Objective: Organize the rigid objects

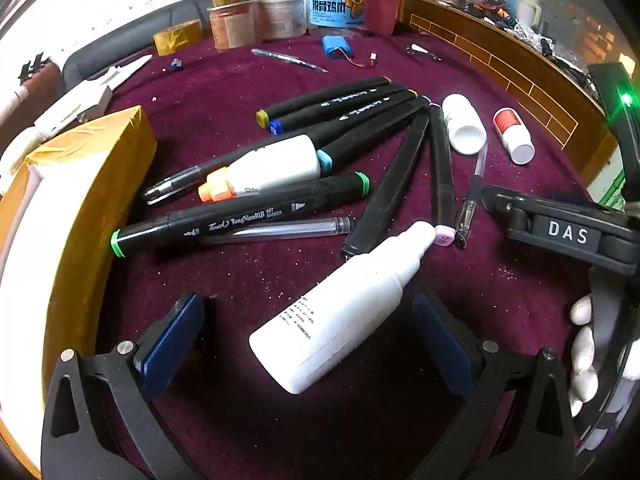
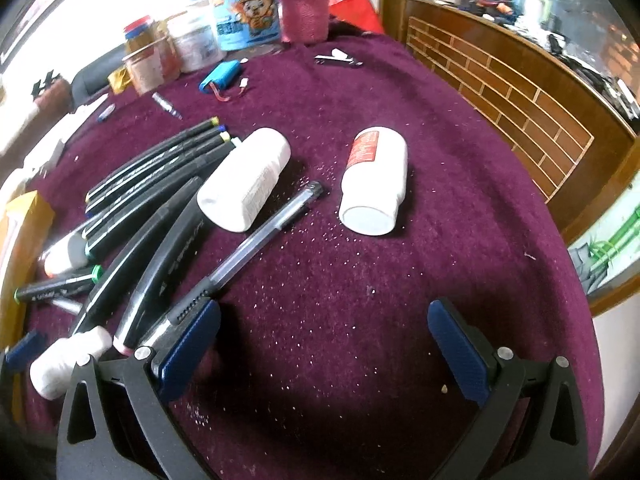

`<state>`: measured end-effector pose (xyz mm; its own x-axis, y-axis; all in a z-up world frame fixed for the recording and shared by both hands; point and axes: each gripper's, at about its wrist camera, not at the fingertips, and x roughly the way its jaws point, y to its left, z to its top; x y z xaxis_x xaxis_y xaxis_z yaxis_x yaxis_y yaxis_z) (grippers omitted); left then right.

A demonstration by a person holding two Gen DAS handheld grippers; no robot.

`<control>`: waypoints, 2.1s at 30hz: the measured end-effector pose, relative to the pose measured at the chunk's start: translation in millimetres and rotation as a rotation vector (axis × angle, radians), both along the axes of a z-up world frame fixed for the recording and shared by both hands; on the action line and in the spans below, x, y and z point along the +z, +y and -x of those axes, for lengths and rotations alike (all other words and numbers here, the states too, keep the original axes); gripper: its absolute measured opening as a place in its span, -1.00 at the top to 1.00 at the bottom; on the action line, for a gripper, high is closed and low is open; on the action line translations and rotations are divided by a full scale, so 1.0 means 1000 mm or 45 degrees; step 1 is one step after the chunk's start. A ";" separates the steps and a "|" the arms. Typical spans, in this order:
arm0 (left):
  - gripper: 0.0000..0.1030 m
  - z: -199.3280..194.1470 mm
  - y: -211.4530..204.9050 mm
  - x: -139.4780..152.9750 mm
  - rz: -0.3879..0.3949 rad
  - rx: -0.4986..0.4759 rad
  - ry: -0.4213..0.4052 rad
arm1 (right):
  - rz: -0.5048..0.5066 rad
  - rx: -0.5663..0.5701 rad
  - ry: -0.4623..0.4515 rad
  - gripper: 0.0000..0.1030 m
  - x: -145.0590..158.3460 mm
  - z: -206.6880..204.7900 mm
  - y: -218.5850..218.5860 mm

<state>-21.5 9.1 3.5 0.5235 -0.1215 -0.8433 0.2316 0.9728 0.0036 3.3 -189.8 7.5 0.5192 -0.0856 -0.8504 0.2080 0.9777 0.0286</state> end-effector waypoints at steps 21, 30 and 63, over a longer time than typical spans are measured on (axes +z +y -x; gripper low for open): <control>-0.95 0.011 0.012 0.008 0.098 0.046 -0.013 | 0.083 -0.103 -0.621 -0.90 0.090 0.041 -0.012; -0.95 0.028 0.014 0.036 0.152 -0.119 -0.210 | -0.172 -0.176 -0.468 -0.44 0.039 0.034 -0.052; 0.46 0.021 0.022 0.032 0.269 -0.090 -0.038 | -0.193 -0.142 -0.349 -0.45 0.024 0.022 -0.048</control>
<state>-42.5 30.7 35.8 0.5313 -0.3313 -0.7797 0.3022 0.9339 -0.1908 -19.2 -237.3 31.2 0.7248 -0.0376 -0.6879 0.2777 0.9298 0.2417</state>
